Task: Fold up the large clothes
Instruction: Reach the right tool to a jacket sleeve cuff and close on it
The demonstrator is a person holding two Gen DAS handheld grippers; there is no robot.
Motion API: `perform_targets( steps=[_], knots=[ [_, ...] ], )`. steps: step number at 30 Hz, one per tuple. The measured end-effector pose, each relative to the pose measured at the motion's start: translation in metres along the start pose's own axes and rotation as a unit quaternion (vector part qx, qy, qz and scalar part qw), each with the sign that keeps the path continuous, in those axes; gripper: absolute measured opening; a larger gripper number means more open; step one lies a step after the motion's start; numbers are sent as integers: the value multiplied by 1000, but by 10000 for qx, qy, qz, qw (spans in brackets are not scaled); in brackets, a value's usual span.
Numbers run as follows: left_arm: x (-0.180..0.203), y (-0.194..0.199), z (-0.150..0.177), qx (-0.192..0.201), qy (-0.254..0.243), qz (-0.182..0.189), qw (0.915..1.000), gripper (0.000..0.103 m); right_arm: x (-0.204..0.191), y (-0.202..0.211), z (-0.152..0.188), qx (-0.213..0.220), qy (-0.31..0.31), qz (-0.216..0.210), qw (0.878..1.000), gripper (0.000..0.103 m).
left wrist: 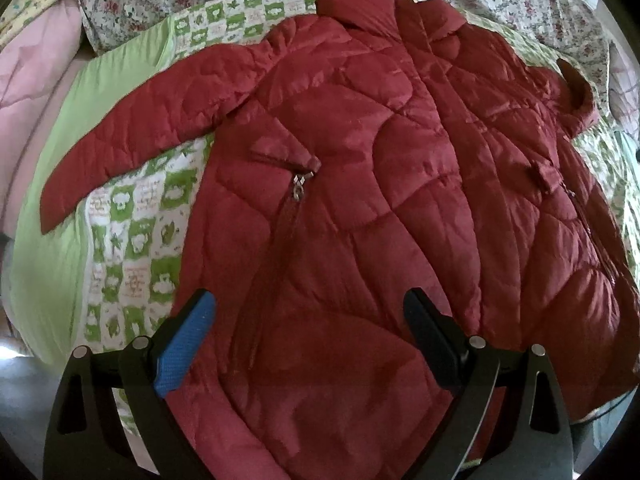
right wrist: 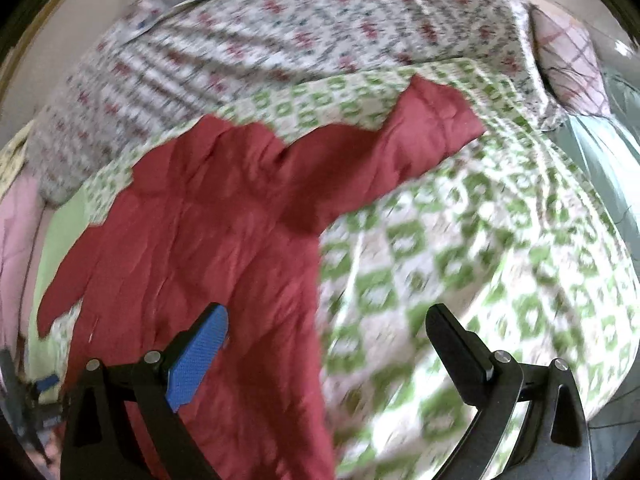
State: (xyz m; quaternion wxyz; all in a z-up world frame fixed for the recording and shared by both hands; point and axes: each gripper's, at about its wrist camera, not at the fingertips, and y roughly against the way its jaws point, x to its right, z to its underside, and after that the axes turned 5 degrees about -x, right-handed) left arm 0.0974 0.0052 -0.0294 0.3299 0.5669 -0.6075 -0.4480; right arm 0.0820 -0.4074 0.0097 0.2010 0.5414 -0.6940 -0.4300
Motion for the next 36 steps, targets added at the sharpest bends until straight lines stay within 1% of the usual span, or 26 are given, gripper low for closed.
perform_targets(
  steps=[5, 8, 11, 14, 19, 22, 23, 25, 26, 27, 28, 29, 31, 32, 34, 36],
  knots=[
    [-6, -2, -11, 225, 169, 114, 9995, 96, 27, -28, -51, 84, -293, 368, 9989, 100],
    [-7, -6, -19, 280, 252, 130, 9992, 96, 40, -47, -81, 177, -317, 668, 9971, 100],
    [-4, -14, -26, 176, 109, 8, 9998, 96, 50, -65, -108, 248, -344, 763, 9962, 99],
    [0, -21, -32, 125, -3, -159, 9998, 96, 57, -86, -137, 315, -384, 1012, 9936, 99],
    [4, -34, -43, -32, -33, -90, 9999, 96, 65, -121, -175, 317, -494, 1077, 9924, 98],
    [9, -42, -47, -98, -40, -6, 9999, 96, 72, -142, -194, 257, -575, 1273, 9899, 98],
    [10, -45, -49, -126, -50, 26, 9999, 96, 74, -148, -198, 299, -568, 1325, 9891, 97],
    [13, -50, -51, -170, -52, 89, 9998, 96, 79, -162, -205, 175, -534, 1588, 9857, 90],
    [14, -51, -51, -188, -56, 111, 9997, 96, 83, -168, -207, 110, -546, 1652, 9847, 88],
    [16, -54, -52, -226, -71, 139, 9996, 96, 88, -173, -209, 223, -562, 1669, 9841, 80],
    [18, -56, -53, -240, -69, 175, 9995, 96, 95, -177, -208, 146, -658, 1618, 9845, 68],
    [19, -57, -53, -253, -71, 198, 9995, 96, 100, -179, -208, 137, -719, 1508, 9858, 62],
    [20, -58, -54, -263, -79, 212, 9994, 96, 103, -175, -203, 209, -741, 1193, 9899, 31],
    [20, -58, -54, -263, -75, 217, 9994, 96, 101, -172, -201, 268, -711, 1125, 9907, 27],
    [19, -57, -55, -250, -61, 239, 9994, 96, 93, -160, -194, 435, -600, 854, 9936, 18],
    [19, -56, -54, -227, -43, 263, 9994, 96, 87, -149, -184, 547, -542, 575, 9954, 16]
  ],
)
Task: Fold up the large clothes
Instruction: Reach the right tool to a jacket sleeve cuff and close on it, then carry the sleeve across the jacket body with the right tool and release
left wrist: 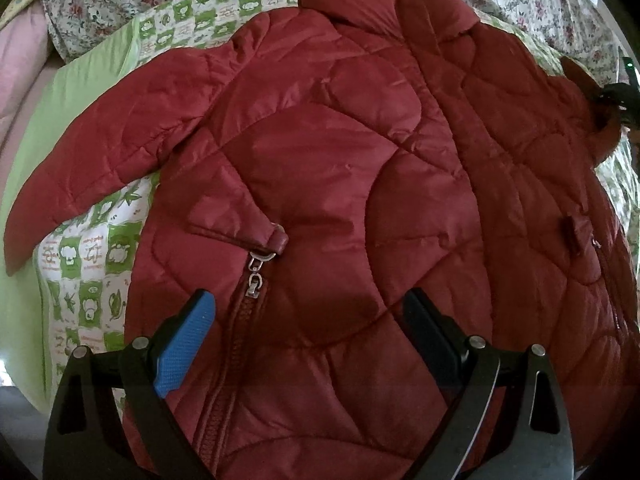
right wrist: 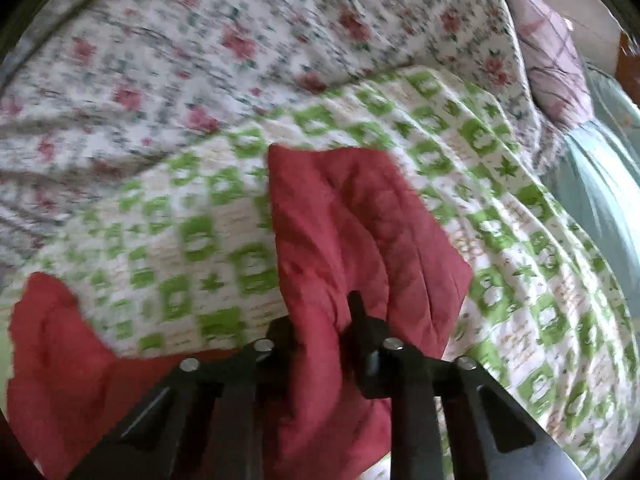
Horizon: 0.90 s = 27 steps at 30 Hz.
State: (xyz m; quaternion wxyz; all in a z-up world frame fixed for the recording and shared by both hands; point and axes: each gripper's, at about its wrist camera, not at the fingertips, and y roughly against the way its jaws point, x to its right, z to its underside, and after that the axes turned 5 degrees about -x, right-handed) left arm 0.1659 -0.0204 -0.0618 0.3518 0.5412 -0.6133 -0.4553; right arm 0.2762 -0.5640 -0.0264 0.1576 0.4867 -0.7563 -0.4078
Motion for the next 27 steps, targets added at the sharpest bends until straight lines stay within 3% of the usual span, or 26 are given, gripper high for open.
perform_targets(
  steps=[6, 13, 20, 27],
  knots=[
    [1, 11, 5, 99, 7, 70, 9999, 96, -30, 33, 27, 207, 303, -809, 9960, 15],
    [-8, 13, 11, 83, 129, 117, 9998, 96, -82, 65, 76, 313, 744, -1669, 9827, 16],
    [-20, 10, 16, -12, 294, 282, 9992, 96, -150, 77, 130, 8, 1361, -2447, 9600, 16],
    [-40, 13, 14, 24, 490, 500, 9975, 96, -222, 69, 191, -500, 2480, -2646, 9306, 16]
  ],
)
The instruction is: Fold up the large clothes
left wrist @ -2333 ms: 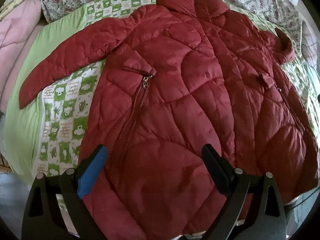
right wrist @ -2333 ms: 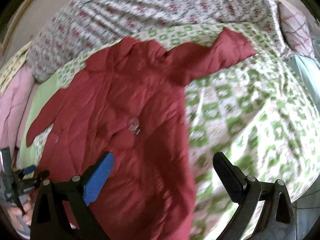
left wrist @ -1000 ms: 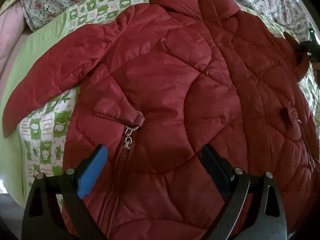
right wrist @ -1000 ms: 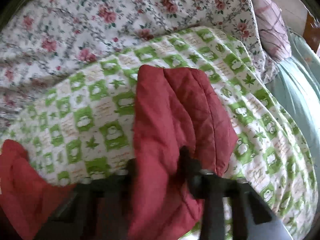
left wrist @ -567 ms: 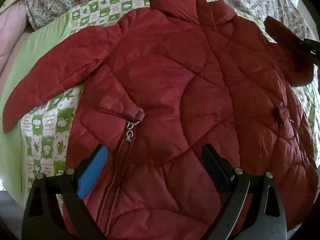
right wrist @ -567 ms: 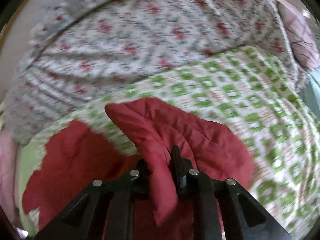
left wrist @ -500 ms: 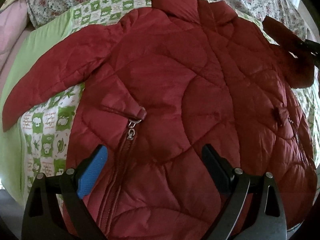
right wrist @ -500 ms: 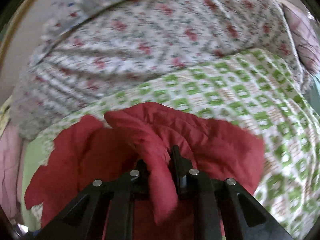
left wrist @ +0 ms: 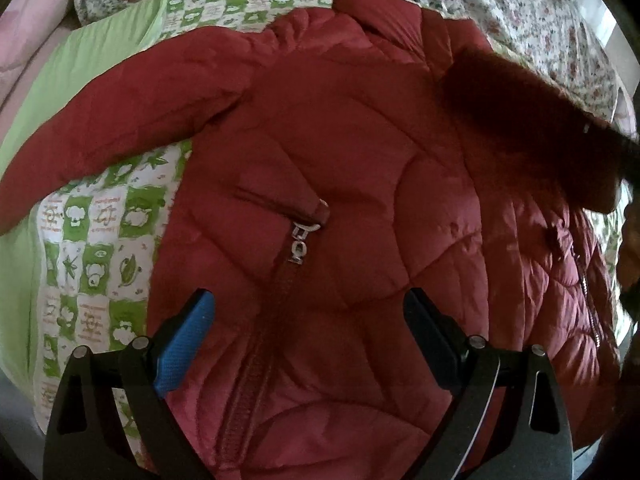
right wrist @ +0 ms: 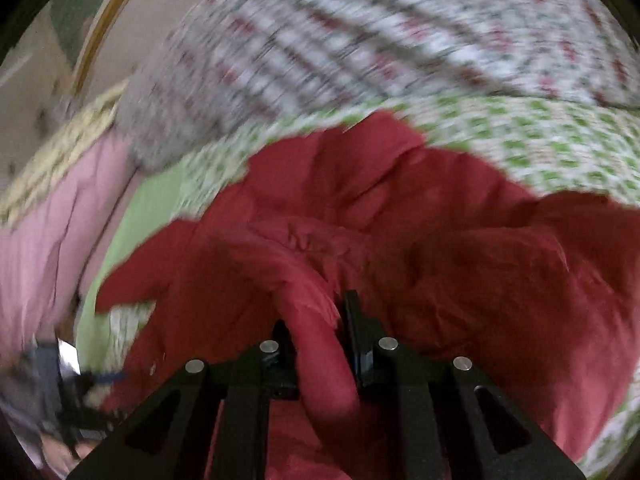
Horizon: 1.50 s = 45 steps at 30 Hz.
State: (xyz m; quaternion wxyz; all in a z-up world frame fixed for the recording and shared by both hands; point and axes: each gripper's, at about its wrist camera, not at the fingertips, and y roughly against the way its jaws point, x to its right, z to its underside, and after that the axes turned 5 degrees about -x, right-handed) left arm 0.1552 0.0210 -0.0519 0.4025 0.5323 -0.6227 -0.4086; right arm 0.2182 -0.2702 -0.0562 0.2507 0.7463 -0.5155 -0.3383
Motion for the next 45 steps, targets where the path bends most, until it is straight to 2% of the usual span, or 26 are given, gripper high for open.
perform_targets(
  steps=[5, 10, 11, 12, 13, 15, 20, 23, 24, 26, 27, 28, 29, 30, 31, 33, 37, 42, 45],
  knots=[
    [-13, 6, -14, 97, 79, 310, 9994, 96, -32, -21, 17, -312, 397, -211, 9985, 20],
    [-18, 4, -53, 48, 109, 1045, 9945, 96, -48, -37, 30, -630, 757, -137, 9950, 23],
    [-16, 4, -59, 64, 90, 1138, 9934, 96, -50, -40, 30, -697, 793, -103, 9944, 24],
    [-15, 5, -70, 106, 44, 1221, 9924, 96, -50, -43, 32, -797, 801, -96, 9935, 31],
    [-13, 4, -78, 129, 9, 1220, 9924, 96, -50, -45, 33, -871, 778, -135, 9931, 42],
    [-7, 0, -94, 124, -72, 1191, 9928, 96, -50, -46, 37, -947, 767, -231, 9923, 54],
    [19, -22, -125, -48, -373, 1339, 9903, 96, -51, -43, 42, -947, 836, -196, 9918, 55],
    [39, -40, -132, -165, -615, 1259, 9900, 93, -50, -39, 39, -978, 726, -220, 9923, 55],
    [44, -46, -132, -215, -674, 1247, 9897, 89, -48, -35, 40, -993, 663, -222, 9926, 56],
    [53, -59, -134, -295, -812, 1186, 9892, 68, -44, -24, 42, -958, 531, -219, 9937, 57],
    [58, -59, -133, -208, -890, 1099, 9897, 64, -41, -15, 45, -898, 450, -248, 9946, 58],
    [60, -58, -132, -140, -939, 1196, 9883, 41, -39, -8, 46, -847, 381, -275, 9953, 60],
    [61, -58, -133, -162, -953, 1314, 9866, 25, -37, -2, 48, -800, 323, -286, 9959, 61],
    [61, -54, -132, -109, -945, 1311, 9868, 23, -33, 6, 51, -736, 248, -270, 9966, 62],
    [60, -49, -131, -12, -958, 1286, 9870, 14, -30, 15, 53, -667, 176, -251, 9973, 62],
    [55, -41, -129, 121, -917, 1254, 9878, 12, -23, 28, 55, -523, 58, -212, 9984, 62],
    [24, -19, -125, 563, -724, 796, 9926, 10, -3, 53, 51, -127, -210, -9, 9997, 62],
    [-13, -16, -124, 651, -521, 535, 9951, 10, 21, 57, 36, 121, -505, 310, 9982, 64],
    [-20, -19, -126, 683, -483, 489, 9953, 11, 21, 49, 25, 157, -505, 419, 9977, 64]
  ],
)
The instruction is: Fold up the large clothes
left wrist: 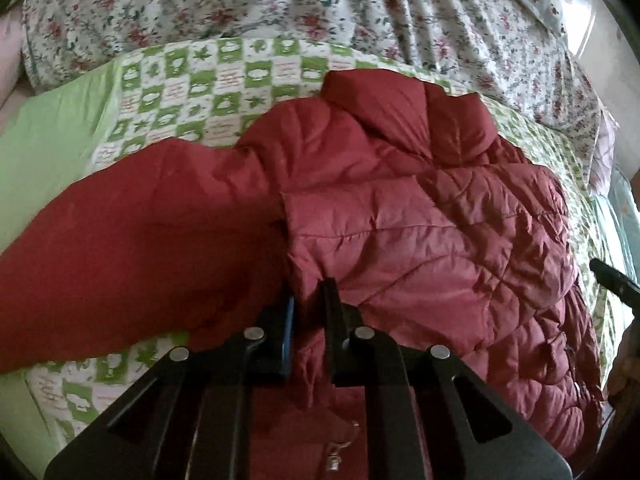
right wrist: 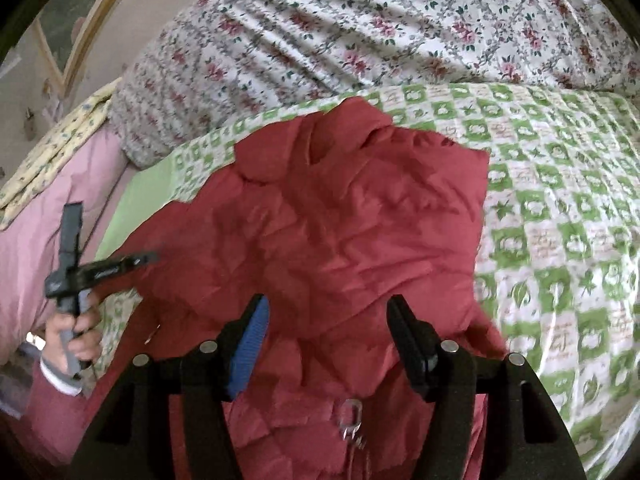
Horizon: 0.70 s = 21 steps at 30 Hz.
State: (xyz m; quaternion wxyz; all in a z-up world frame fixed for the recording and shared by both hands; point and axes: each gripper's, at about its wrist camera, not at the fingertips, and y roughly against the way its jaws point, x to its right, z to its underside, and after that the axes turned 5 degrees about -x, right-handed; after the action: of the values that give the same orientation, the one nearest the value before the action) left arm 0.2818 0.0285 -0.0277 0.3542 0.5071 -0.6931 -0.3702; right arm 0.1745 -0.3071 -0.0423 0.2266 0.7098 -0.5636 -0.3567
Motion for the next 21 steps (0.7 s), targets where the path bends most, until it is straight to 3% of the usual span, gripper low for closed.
perform_targets(
  steps=[6, 9, 14, 17, 19, 21],
  knots=[
    [-1, -11, 2, 187, -206, -265, 9993, 11, -3, -34, -22, -50, 209, 364, 9991, 63],
    [1, -12, 7, 191, -286, -469, 9983, 17, 1, -61, -23, -315, 296, 730, 9964, 63],
    [-13, 18, 15, 509, 120, -295, 9982, 19, 14, -89, -12, -591, 192, 881, 9942, 63],
    [-6, 39, 16, 802, 107, 180, 9966, 19, 13, -92, -11, -579, 176, 893, 9942, 67],
    [5, 35, 14, 685, 0, 510, 9963, 19, 11, -94, -9, -589, 193, 900, 9940, 75],
    [19, 19, 13, 535, -158, 438, 9975, 19, 6, -98, -9, -597, 262, 938, 9935, 82]
  ],
)
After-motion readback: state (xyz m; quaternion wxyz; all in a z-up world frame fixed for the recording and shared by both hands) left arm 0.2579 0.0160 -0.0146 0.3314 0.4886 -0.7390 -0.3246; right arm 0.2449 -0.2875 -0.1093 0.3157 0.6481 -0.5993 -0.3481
